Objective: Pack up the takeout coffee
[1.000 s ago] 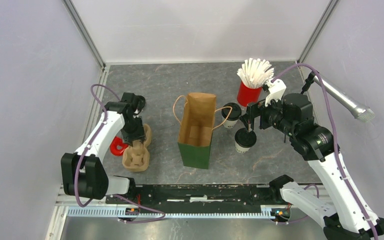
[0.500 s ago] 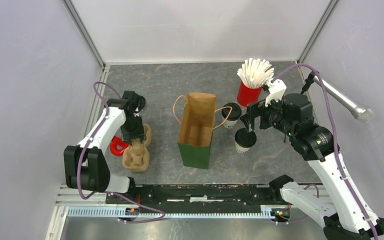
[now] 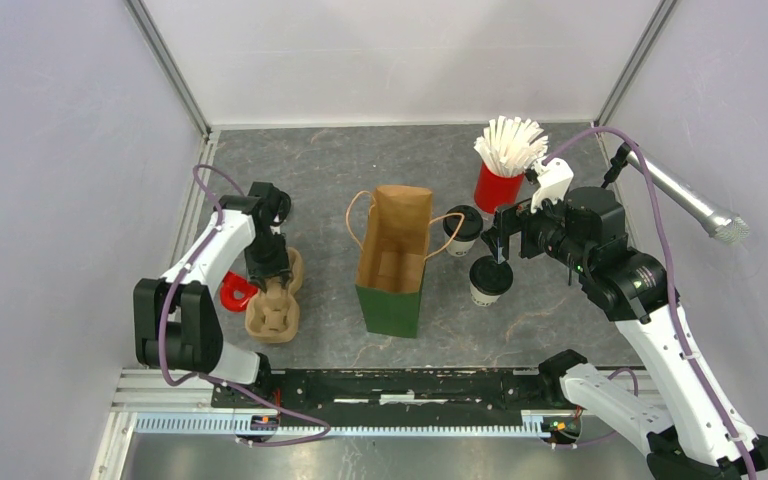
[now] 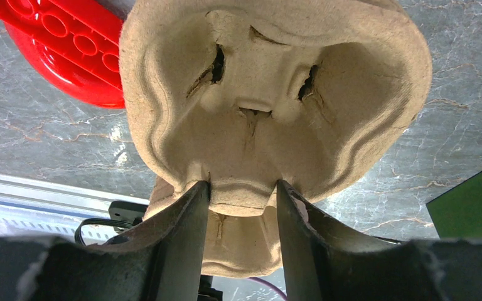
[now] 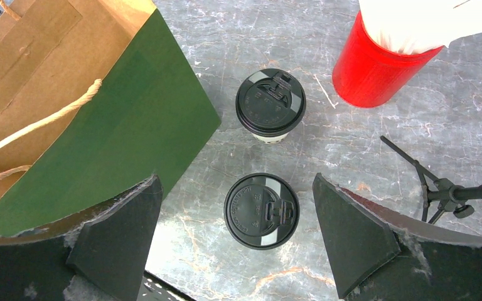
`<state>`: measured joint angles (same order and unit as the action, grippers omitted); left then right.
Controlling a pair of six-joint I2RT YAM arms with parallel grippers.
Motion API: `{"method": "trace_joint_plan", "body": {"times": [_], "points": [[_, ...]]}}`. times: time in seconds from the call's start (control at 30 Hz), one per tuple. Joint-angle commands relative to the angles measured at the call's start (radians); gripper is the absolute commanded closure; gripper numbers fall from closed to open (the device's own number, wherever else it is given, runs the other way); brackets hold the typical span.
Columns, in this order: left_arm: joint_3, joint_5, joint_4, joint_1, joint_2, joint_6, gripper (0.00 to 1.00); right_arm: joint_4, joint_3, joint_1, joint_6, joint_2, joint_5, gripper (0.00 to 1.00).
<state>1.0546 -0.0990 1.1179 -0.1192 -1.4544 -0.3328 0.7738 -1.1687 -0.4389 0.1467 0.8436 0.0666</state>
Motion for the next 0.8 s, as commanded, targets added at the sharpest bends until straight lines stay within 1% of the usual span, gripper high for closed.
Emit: {"method": "trace_joint_plan", "body": {"times": [0.0,0.13,0.37,0.53,0.77], "points": [[0.032,0.019,-0.021,0.004,-0.004,0.054,0.5,-0.016,-0.037,-0.004,-0.014,-0.003,-0.019,0.03],[0.026,0.041,-0.021,0.003,0.006,0.054,0.53,-0.018,-0.036,-0.004,-0.011,-0.002,-0.018,0.03],[0.077,0.048,0.032,0.003,0.027,0.067,0.65,-0.017,-0.028,-0.004,-0.017,-0.008,-0.024,0.03],[0.14,0.073,0.071,0.004,0.021,0.067,0.66,-0.022,-0.029,-0.004,-0.018,-0.006,-0.022,0.03],[0.124,0.075,0.102,0.004,0.048,0.051,0.66,-0.003,-0.038,-0.005,-0.015,-0.011,-0.011,0.03]]}}
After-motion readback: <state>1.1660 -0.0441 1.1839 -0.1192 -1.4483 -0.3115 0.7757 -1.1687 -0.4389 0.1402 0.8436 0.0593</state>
